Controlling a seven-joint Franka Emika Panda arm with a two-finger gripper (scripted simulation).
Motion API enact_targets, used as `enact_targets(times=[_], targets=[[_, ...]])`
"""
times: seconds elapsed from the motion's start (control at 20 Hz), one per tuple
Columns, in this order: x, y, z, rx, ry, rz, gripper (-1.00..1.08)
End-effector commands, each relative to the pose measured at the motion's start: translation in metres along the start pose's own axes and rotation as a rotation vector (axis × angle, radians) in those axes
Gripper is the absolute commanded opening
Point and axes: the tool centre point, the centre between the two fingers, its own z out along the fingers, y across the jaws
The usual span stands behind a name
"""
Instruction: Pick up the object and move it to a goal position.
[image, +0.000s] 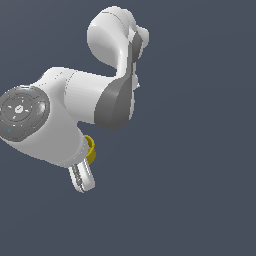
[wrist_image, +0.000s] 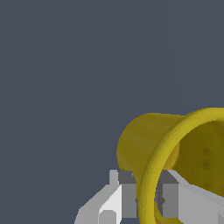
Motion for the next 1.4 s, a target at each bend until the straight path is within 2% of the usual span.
enact_targets(times=[0.0,1.35], targets=[[0.0026,0.0019,-0.0042,0.002,0.002,-0.001,-1.0],[0.0052,0.0042,-0.0063,0.002,0.001,-0.001,-1.0]])
